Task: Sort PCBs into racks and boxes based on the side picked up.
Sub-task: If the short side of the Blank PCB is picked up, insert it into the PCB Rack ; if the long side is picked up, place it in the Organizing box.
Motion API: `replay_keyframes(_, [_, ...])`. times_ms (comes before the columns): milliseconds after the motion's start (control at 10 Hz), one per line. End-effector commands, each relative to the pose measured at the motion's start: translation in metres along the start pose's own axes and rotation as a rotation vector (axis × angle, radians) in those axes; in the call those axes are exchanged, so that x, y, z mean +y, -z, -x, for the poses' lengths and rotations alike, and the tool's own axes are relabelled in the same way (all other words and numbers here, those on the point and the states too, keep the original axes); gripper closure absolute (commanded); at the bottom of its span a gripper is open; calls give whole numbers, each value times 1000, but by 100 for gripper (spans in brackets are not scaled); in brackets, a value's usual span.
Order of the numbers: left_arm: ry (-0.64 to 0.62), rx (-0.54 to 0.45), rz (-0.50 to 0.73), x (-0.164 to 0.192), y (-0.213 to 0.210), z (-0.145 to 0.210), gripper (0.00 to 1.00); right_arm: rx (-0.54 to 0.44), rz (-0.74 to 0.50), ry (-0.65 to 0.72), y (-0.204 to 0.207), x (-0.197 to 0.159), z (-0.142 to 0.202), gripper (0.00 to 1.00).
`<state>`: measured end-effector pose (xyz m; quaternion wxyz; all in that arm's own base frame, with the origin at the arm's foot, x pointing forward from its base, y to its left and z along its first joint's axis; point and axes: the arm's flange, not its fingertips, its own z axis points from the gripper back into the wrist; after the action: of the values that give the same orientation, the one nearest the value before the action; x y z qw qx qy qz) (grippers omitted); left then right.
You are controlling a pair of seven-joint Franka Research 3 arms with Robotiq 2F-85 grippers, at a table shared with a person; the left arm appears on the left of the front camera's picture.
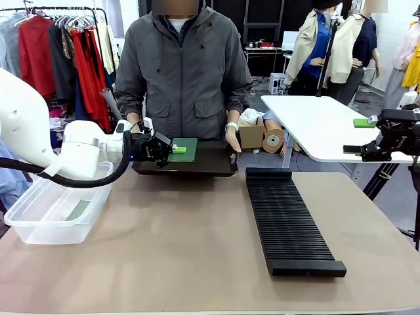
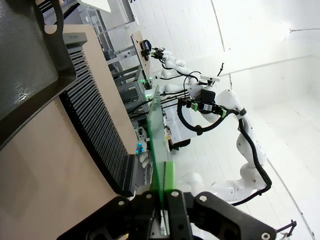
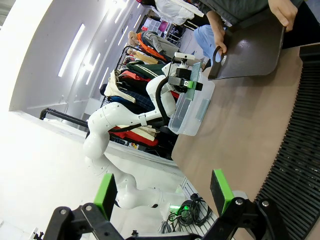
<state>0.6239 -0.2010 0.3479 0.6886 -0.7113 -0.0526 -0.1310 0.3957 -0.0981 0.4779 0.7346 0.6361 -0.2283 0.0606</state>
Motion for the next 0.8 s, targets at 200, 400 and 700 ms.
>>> replay_keyframes(200, [2,-1,-2,-1,0,0,100,1,-8,-9,0,2,0,0])
replay_keyframes(400, [-23,-2,-22,-2,-2,-1,100,1,-8,-9,0,2,0,0])
replay_keyframes(700, [-107,3,-68,-37,-21,2,100,1,-8,-9,0,2,0,0])
